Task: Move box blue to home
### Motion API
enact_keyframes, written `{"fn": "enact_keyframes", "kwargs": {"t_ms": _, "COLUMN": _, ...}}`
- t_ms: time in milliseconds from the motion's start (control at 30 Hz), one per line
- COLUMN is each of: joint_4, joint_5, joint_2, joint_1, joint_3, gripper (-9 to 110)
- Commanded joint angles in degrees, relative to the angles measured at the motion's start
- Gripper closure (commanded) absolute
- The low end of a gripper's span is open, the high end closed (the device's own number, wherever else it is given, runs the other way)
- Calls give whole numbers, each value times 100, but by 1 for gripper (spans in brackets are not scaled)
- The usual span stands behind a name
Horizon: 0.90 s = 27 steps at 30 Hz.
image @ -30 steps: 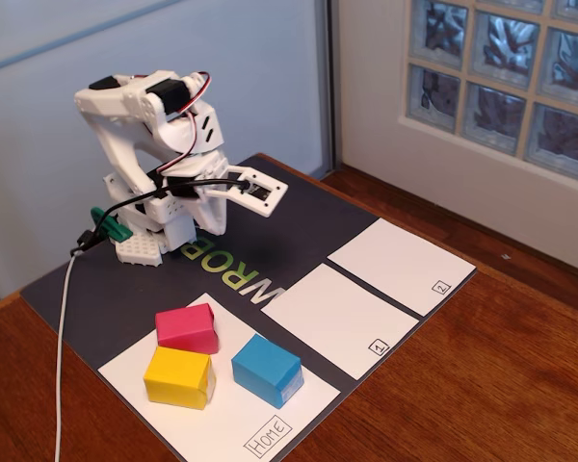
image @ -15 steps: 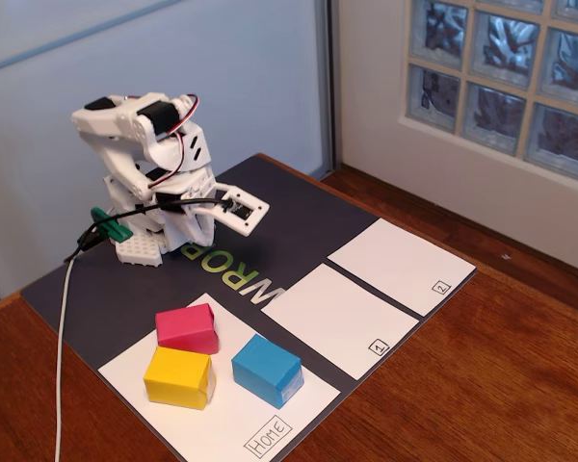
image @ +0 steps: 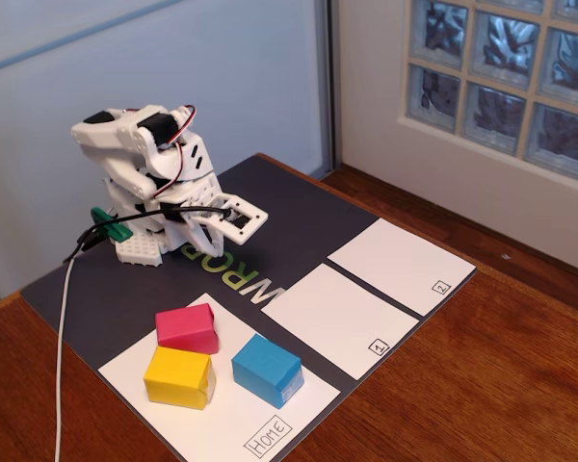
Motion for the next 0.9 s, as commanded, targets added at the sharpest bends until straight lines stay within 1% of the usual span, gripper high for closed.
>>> {"fn": "enact_keyframes", "kwargs": {"t_ms": 0, "joint_4": -114, "joint_5": -79, "joint_2": 264, "joint_1": 88, "joint_3": 229, "gripper": 102}}
{"fn": "enact_keyframes", "kwargs": {"t_ms": 300, "joint_4": -290, "joint_5": -79, "joint_2": 1011, "joint_1": 88, "joint_3": 976, "gripper": 102}}
{"fn": "enact_keyframes", "kwargs": {"t_ms": 867, "joint_4": 97, "joint_5": -149, "joint_2": 1591, "joint_1": 88, "joint_3": 1081, "gripper": 102}}
